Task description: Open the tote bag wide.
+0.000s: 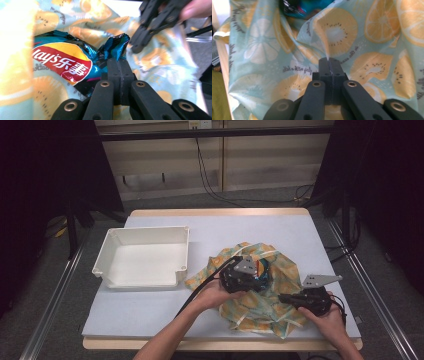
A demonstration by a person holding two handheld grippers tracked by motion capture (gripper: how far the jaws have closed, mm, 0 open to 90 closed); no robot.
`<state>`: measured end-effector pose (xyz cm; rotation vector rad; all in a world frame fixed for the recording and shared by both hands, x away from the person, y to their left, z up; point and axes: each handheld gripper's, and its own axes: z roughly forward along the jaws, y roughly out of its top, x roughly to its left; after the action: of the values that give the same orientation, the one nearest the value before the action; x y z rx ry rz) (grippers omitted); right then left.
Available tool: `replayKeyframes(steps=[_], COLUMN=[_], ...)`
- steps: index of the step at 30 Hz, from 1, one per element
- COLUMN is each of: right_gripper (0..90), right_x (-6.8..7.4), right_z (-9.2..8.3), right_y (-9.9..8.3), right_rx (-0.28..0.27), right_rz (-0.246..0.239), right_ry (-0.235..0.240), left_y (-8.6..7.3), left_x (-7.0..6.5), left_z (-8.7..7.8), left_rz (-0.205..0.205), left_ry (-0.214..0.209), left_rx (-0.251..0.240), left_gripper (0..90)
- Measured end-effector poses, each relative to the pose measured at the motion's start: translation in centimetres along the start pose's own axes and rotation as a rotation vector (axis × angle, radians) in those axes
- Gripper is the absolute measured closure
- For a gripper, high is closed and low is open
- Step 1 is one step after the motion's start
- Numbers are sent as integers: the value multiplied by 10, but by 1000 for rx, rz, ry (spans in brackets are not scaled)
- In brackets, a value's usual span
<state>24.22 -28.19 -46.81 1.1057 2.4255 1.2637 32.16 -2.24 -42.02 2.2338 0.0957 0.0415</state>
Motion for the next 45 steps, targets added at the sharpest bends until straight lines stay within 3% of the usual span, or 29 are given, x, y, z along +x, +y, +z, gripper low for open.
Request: replayKeyframes(steps=[1,8,18,23,28,33,37,45], right_gripper=[900,900,900,898,812,671,621,528], right_x=[0,-2,-3,-4,-3,-1,3,6], right_z=[1,4,11,13,11,4,-6,-29], right_y=[0,0,-1,-4,-5,-4,-1,10], right_rx=[6,11,33,37,22,-14,-53,-146], right_rz=[-1,3,1,7,-7,0,-7,0], right_ry=[-6,-13,-14,-11,0,1,-4,-6], left_y=[-1,-3,1,-4,-6,-7,-8,-8], left_x=[-1,-1,-8,-12,-12,-13,-13,-11], left_z=[-7,-27,-54,-53,-51,-44,-38,-48], left_rz=[-11,-48,-55,-37,-47,-40,-43,-58], left_ry=[-19,-39,-57,-79,-69,-66,-69,-55], left_rx=[-34,-147,-226,-218,-220,-190,-176,-199], left_gripper=[900,900,900,900,900,900,900,900])
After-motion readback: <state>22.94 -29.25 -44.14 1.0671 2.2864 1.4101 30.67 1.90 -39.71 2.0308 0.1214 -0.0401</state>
